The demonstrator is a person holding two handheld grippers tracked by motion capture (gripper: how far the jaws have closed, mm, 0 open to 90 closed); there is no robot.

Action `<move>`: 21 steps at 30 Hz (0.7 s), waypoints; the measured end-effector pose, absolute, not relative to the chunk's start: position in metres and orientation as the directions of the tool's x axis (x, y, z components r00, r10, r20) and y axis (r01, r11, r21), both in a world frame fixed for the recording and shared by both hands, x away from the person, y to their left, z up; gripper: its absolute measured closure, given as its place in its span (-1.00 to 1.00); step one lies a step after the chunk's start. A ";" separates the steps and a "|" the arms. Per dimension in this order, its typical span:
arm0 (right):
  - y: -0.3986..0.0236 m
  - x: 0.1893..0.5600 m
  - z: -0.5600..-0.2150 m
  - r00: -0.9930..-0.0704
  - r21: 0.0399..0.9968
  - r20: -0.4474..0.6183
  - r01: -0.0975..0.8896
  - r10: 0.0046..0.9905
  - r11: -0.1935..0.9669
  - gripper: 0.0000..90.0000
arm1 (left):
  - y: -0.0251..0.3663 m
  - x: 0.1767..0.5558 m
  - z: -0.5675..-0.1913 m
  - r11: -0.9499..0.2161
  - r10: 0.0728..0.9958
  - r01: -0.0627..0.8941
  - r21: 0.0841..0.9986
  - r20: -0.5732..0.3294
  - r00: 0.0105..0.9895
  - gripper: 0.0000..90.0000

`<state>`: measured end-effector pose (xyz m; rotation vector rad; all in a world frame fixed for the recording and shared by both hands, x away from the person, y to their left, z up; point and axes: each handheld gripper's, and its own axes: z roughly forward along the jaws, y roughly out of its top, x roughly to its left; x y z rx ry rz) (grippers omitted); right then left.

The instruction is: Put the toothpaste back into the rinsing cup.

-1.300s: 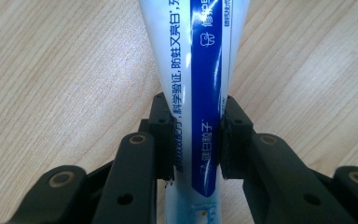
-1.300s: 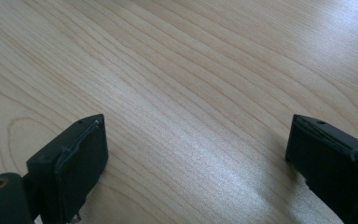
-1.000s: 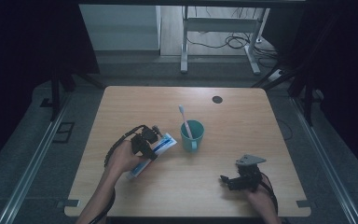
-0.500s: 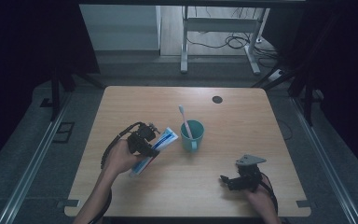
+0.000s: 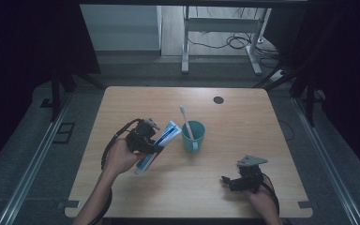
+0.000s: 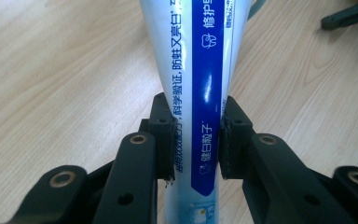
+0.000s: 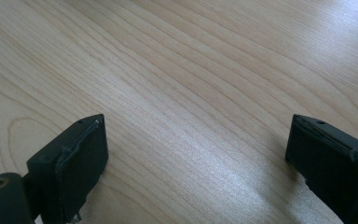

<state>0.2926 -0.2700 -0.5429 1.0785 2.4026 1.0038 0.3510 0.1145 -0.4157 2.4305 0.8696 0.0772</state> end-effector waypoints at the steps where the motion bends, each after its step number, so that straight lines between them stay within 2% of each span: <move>1: -0.270 0.293 -0.543 -0.663 0.713 -0.005 0.522 0.749 0.468 -0.88 | 0.114 0.351 -0.414 -0.633 0.601 0.566 0.528 -0.124 0.789 0.59; 21: -0.270 0.293 -0.543 -0.663 0.713 -0.005 0.523 0.749 0.467 -0.88 | 0.101 0.355 -0.395 -0.540 0.597 0.510 0.669 -0.122 0.793 0.59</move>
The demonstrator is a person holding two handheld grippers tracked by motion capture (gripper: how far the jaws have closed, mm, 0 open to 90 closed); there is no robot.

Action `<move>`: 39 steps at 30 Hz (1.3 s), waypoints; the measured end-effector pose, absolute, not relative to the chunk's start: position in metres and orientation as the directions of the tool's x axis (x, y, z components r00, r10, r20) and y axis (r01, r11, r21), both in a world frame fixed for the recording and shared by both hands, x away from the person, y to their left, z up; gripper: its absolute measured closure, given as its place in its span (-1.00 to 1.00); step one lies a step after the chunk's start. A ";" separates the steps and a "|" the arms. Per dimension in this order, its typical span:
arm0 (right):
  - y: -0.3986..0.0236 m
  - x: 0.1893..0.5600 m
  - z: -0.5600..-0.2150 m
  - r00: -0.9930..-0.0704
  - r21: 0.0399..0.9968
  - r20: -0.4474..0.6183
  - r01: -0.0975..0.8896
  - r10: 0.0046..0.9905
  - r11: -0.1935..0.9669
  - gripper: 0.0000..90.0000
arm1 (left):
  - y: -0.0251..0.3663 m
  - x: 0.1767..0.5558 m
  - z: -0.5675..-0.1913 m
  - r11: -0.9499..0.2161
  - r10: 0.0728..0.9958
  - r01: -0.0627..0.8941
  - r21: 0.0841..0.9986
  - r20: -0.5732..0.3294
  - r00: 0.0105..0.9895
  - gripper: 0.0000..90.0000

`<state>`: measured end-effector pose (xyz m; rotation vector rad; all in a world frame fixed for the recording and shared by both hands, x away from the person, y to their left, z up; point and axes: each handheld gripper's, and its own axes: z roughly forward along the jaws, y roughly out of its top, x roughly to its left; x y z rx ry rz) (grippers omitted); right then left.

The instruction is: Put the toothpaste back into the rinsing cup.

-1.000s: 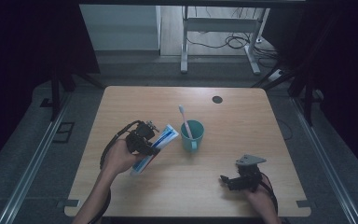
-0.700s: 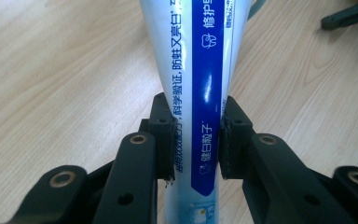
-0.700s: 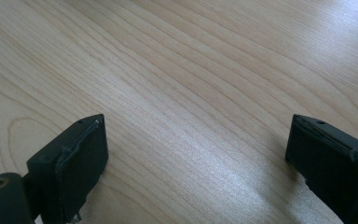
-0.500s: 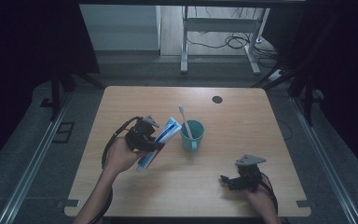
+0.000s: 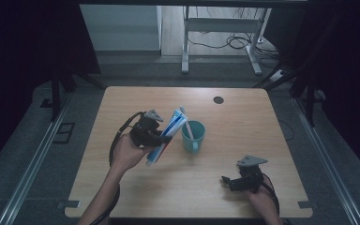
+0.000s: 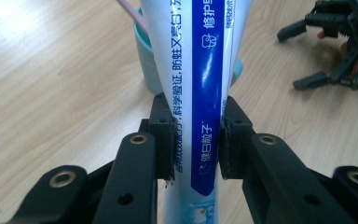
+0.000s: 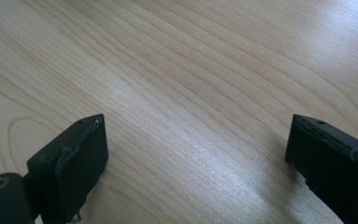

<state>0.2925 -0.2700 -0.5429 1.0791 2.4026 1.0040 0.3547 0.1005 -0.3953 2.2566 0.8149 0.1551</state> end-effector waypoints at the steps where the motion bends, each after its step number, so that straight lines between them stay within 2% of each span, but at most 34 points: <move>1: -0.270 0.293 -0.543 -0.663 0.713 -0.005 0.523 0.749 0.467 -0.88 | 0.099 0.355 -0.395 -0.538 0.597 0.510 0.672 -0.124 0.793 0.59; 39: -0.270 0.293 -0.543 -0.664 0.713 -0.006 0.522 0.748 0.469 -0.88 | 0.062 0.383 -0.379 -0.381 0.619 0.476 0.793 -0.164 0.768 0.59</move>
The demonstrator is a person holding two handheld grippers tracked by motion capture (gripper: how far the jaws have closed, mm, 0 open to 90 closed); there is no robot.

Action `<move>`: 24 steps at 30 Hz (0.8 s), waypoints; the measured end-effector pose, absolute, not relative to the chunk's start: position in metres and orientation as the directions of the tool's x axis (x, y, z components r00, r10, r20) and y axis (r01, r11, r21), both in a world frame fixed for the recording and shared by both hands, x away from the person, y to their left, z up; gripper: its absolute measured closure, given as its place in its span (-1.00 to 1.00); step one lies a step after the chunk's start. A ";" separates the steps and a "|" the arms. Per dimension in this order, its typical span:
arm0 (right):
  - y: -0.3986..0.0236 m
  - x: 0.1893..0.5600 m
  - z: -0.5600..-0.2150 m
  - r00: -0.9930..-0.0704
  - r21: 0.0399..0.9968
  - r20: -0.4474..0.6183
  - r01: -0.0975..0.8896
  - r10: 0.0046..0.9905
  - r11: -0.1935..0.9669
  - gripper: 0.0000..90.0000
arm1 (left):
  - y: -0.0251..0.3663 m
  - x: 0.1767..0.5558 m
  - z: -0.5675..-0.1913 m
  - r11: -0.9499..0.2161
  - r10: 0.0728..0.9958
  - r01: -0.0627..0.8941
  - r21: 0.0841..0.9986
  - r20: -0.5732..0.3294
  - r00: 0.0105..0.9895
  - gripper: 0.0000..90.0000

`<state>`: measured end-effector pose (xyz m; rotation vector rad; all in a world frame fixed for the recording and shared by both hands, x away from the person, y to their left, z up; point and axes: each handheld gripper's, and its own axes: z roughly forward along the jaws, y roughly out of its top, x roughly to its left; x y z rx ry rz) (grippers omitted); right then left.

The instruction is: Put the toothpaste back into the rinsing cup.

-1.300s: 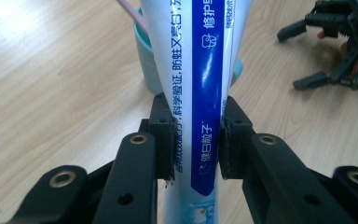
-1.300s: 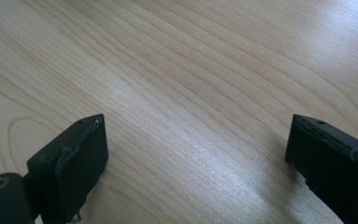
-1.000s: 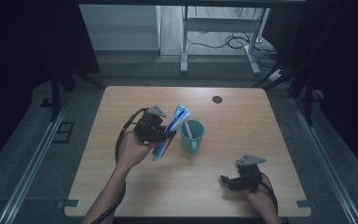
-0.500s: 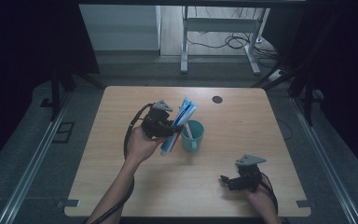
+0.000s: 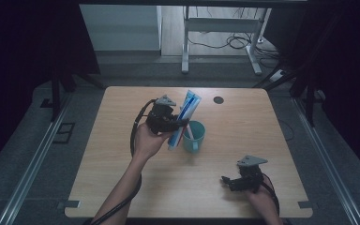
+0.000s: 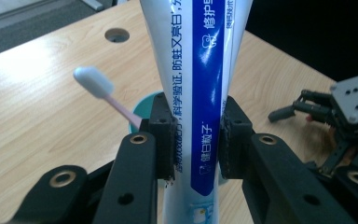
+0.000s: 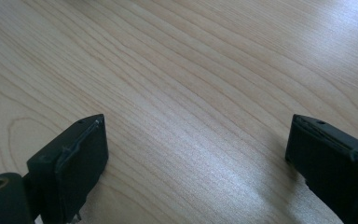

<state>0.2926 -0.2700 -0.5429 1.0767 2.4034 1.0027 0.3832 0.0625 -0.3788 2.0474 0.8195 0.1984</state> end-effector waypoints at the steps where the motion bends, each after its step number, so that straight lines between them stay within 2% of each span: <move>1: -0.270 0.293 -0.543 -0.664 0.713 -0.006 0.522 0.748 0.469 -0.88 | 0.061 0.384 -0.378 -0.378 0.620 0.475 0.795 -0.164 0.768 0.59; 24: -0.270 0.293 -0.543 -0.664 0.713 -0.007 0.521 0.748 0.469 -0.88 | 0.038 0.402 -0.366 -0.321 0.651 0.425 0.846 -0.129 0.748 0.59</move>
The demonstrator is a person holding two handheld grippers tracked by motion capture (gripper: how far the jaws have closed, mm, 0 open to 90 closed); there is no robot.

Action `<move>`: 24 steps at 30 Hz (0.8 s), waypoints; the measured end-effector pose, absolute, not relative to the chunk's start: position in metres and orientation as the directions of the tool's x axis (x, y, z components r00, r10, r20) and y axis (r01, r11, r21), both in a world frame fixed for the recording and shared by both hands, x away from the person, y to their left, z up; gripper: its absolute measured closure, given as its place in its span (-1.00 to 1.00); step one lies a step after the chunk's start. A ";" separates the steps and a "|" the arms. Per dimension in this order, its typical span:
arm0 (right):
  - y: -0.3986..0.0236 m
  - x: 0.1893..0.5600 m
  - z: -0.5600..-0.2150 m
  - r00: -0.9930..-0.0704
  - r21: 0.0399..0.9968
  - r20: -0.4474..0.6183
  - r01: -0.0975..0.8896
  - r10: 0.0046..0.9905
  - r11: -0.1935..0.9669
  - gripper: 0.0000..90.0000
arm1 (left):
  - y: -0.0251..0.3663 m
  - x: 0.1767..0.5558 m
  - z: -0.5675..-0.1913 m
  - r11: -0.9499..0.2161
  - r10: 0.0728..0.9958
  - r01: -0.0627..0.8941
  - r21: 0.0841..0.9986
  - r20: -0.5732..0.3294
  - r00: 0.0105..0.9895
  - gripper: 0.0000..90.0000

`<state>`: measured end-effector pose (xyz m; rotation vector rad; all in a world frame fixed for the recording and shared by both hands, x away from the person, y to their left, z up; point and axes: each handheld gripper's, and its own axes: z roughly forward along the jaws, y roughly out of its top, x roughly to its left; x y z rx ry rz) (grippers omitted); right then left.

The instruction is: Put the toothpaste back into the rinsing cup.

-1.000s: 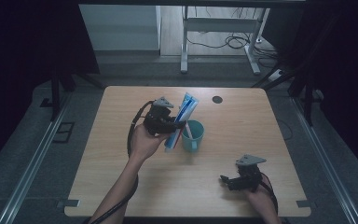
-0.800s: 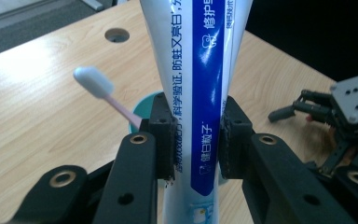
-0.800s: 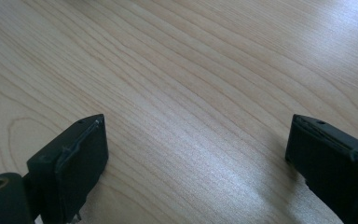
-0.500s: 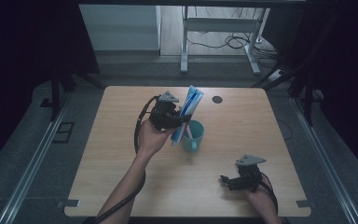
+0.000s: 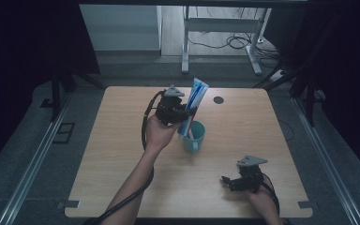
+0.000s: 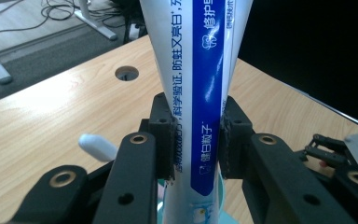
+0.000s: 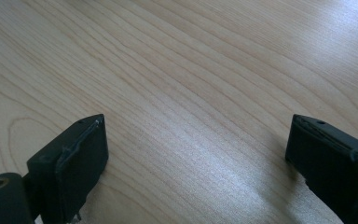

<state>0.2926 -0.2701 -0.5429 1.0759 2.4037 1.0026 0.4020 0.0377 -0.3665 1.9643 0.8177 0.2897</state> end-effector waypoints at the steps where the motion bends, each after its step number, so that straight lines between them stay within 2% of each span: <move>1: -0.270 0.293 -0.543 -0.664 0.713 -0.006 0.521 0.748 0.469 -0.88 | 0.036 0.403 -0.366 -0.316 0.654 0.426 0.848 -0.131 0.745 0.59; 24: -0.270 0.293 -0.543 -0.665 0.714 -0.004 0.521 0.747 0.468 -0.87 | 0.015 0.415 -0.386 -0.275 0.691 0.402 0.873 -0.111 0.715 0.59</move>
